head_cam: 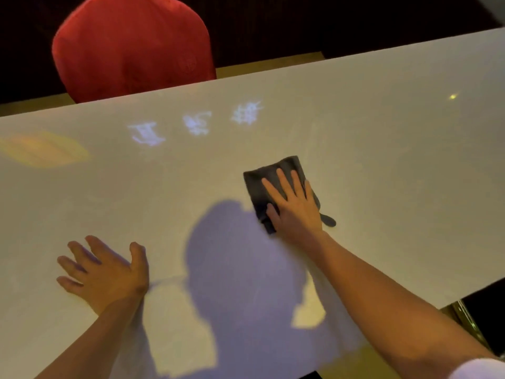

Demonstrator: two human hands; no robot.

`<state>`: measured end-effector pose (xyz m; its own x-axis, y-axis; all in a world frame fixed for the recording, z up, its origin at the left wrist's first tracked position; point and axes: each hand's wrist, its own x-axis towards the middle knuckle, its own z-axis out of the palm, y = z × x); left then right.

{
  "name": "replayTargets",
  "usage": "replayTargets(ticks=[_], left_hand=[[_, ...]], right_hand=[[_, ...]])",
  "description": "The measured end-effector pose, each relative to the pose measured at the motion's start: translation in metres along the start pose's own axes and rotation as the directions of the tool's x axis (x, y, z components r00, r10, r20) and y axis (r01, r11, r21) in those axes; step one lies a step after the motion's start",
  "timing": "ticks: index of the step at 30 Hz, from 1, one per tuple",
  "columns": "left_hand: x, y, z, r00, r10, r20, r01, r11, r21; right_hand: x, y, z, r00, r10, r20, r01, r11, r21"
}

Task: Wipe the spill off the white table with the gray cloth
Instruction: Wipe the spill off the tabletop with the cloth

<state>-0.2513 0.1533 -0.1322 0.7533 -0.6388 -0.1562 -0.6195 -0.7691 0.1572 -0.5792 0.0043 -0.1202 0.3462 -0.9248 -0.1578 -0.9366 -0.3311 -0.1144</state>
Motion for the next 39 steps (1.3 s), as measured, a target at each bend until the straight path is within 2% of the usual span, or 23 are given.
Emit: replayTargets(ticks=[2, 3, 4, 6, 8, 10, 11, 12, 13, 15, 16, 17, 19, 20, 22, 25, 27, 29, 30, 32, 35, 37, 39], left_hand=[[0.002, -0.003, 0.001, 1.0, -0.012, 0.008, 0.012, 1.0, 0.025], [0.003, -0.003, 0.002, 1.0, -0.016, 0.006, 0.015, 0.999, 0.04], [0.003, -0.003, 0.001, 1.0, -0.025, 0.011, 0.024, 0.998, 0.052], [0.003, -0.002, 0.001, 0.999, -0.028, 0.019, 0.027, 0.997, 0.068], [0.002, -0.001, 0.001, 0.998, -0.059, 0.017, 0.057, 0.994, 0.096], [0.006, 0.001, -0.002, 0.995, -0.08, 0.058, 0.072, 0.988, 0.139], [0.003, 0.0, -0.001, 0.996, -0.063, 0.065, 0.053, 0.986, 0.156], [0.005, 0.011, 0.001, 0.997, -0.046, 0.067, 0.035, 0.987, 0.157], [0.009, -0.009, -0.001, 0.992, -0.106, 0.063, 0.095, 0.983, 0.159], [0.006, -0.002, 0.0, 0.995, -0.069, 0.066, 0.06, 0.99, 0.13], [0.005, -0.002, 0.001, 0.996, -0.059, 0.074, 0.049, 0.991, 0.122], [0.007, -0.002, 0.001, 0.996, -0.052, 0.077, 0.043, 0.993, 0.113], [0.01, 0.001, 0.002, 0.995, -0.062, 0.081, 0.055, 0.994, 0.092], [0.01, 0.0, -0.001, 0.994, -0.065, 0.088, 0.059, 0.996, 0.069], [0.008, -0.003, -0.002, 0.996, -0.024, 0.082, 0.021, 0.999, 0.035], [0.006, -0.01, -0.006, 0.997, 0.019, 0.07, -0.016, 0.999, -0.037], [0.005, -0.013, -0.006, 0.997, 0.036, 0.073, -0.031, 0.997, -0.071], [0.005, -0.011, -0.006, 0.996, 0.031, 0.088, -0.026, 0.998, -0.057], [0.006, -0.01, -0.006, 0.995, 0.028, 0.099, -0.024, 0.999, -0.038], [0.005, -0.014, -0.007, 0.992, 0.062, 0.108, -0.06, 0.998, -0.022], [0.001, -0.045, -0.014, 0.967, 0.232, 0.104, -0.229, 0.973, -0.037], [-0.003, -0.073, -0.023, 0.936, 0.341, 0.091, -0.327, 0.935, -0.134], [-0.009, -0.101, -0.032, 0.946, 0.319, 0.064, -0.298, 0.928, -0.226]], right_hand=[[0.009, -0.021, 0.002, 0.981, 0.19, -0.025, -0.188, 0.979, 0.073], [0.008, -0.044, 0.004, 0.969, 0.246, -0.033, -0.242, 0.965, 0.105], [0.003, -0.071, 0.01, 0.972, 0.231, -0.044, -0.223, 0.966, 0.132], [-0.023, -0.131, 0.028, 0.999, 0.005, -0.049, 0.003, 0.986, 0.166], [-0.053, -0.167, 0.042, 0.965, -0.259, -0.031, 0.261, 0.951, 0.167], [-0.053, -0.158, 0.041, 0.885, -0.465, -0.018, 0.464, 0.876, 0.131], [-0.043, -0.14, 0.035, 0.85, -0.526, -0.014, 0.524, 0.845, 0.105], [-0.025, -0.11, 0.026, 0.856, -0.517, -0.016, 0.517, 0.855, 0.051], [-0.001, -0.105, 0.028, 0.876, -0.481, -0.018, 0.481, 0.875, 0.042], [0.037, -0.052, 0.012, 0.99, -0.134, -0.048, 0.135, 0.991, 0.022], [0.052, -0.038, 0.007, 0.998, 0.047, -0.044, -0.045, 0.998, 0.042], [0.063, -0.036, 0.005, 0.984, 0.169, -0.047, -0.166, 0.984, 0.069], [0.063, -0.068, 0.007, 0.96, 0.276, -0.046, -0.269, 0.955, 0.125], [0.049, -0.096, 0.012, 0.966, 0.25, -0.061, -0.24, 0.962, 0.134], [-0.007, -0.161, 0.03, 0.995, 0.026, -0.101, -0.013, 0.992, 0.128], [-0.108, -0.227, 0.056, 0.952, -0.306, -0.03, 0.307, 0.941, 0.143], [-0.11, -0.215, 0.057, 0.89, -0.456, -0.01, 0.453, 0.881, 0.138], [-0.074, -0.183, 0.05, 0.865, -0.502, -0.032, 0.502, 0.859, 0.096], [-0.049, -0.165, 0.043, 0.896, -0.444, -0.03, 0.445, 0.892, 0.081], [0.001, -0.126, 0.027, 0.979, -0.206, -0.004, 0.205, 0.974, 0.097], [0.036, -0.101, 0.017, 0.997, 0.033, 0.071, -0.039, 0.996, 0.083], [0.029, -0.121, 0.023, 0.991, 0.119, 0.053, -0.123, 0.989, 0.081], [0.0, -0.163, 0.031, 0.997, 0.075, 0.002, -0.074, 0.994, 0.081]])
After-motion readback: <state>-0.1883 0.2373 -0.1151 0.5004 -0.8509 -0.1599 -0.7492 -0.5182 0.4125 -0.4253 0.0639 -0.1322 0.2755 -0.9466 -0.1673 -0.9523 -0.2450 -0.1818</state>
